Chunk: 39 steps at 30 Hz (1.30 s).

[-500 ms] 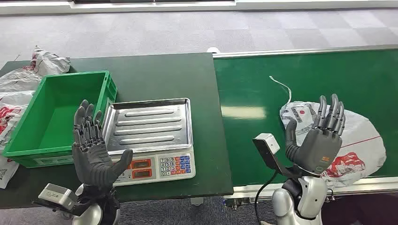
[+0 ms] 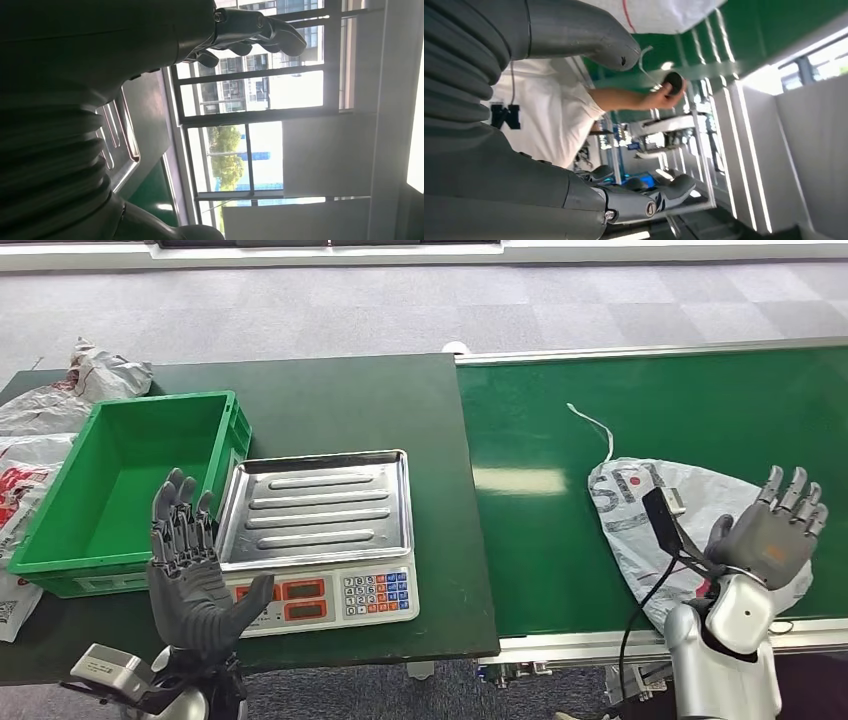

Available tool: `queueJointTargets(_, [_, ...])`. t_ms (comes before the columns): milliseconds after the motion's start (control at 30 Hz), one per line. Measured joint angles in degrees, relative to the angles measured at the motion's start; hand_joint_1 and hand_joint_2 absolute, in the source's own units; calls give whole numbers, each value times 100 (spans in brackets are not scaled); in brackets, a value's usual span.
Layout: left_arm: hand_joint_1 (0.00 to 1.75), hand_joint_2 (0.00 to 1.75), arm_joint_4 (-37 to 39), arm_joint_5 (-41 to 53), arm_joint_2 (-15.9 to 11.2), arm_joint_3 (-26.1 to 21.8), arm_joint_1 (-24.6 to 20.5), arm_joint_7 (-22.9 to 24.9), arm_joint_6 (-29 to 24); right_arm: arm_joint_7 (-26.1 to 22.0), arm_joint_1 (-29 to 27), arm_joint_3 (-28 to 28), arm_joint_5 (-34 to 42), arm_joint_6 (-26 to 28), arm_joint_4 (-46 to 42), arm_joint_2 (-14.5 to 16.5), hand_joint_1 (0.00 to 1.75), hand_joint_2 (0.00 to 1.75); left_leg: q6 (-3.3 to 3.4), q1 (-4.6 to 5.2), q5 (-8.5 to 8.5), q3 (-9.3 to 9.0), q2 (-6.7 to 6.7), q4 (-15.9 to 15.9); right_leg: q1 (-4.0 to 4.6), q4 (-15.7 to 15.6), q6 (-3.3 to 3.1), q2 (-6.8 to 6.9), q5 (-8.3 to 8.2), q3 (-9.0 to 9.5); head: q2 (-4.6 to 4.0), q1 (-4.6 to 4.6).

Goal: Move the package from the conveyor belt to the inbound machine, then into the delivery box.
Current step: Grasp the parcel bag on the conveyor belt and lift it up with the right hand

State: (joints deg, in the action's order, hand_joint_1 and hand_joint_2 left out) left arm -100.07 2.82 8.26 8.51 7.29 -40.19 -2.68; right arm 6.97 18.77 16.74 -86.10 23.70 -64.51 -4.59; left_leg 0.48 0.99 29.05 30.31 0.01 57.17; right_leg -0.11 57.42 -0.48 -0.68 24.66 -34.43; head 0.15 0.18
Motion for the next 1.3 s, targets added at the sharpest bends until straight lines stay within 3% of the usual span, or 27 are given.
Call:
queueJointTargets(200, [0,175,-32,-64,-132,16,62,0,-120,-27,1031,498,260,-310,2041,-651,0,175,2,1,-3,-22,-4,4,-10,2,3,3,-3,-6,0,-1])
queueJointTargets(400, [0,175,-65,-83,-192,18,71,-1,-162,-66,1505,639,278,-350,2983,-918,0,175,2,0,-3,-33,-7,3,-8,2,4,7,-1,-9,0,-1])
queueJointTargets(900, [0,175,-97,-89,-230,19,77,1,-173,-87,1714,651,303,-352,3512,-1025,0,175,2,0,-3,-28,-6,3,-9,3,4,7,-1,-7,0,-1])
queueJointTargets(1300, [0,175,-218,-43,-222,19,121,2,-197,-421,2027,687,645,-496,3746,-992,0,175,2,0,-3,1,-6,3,-9,3,5,7,0,-7,0,2])
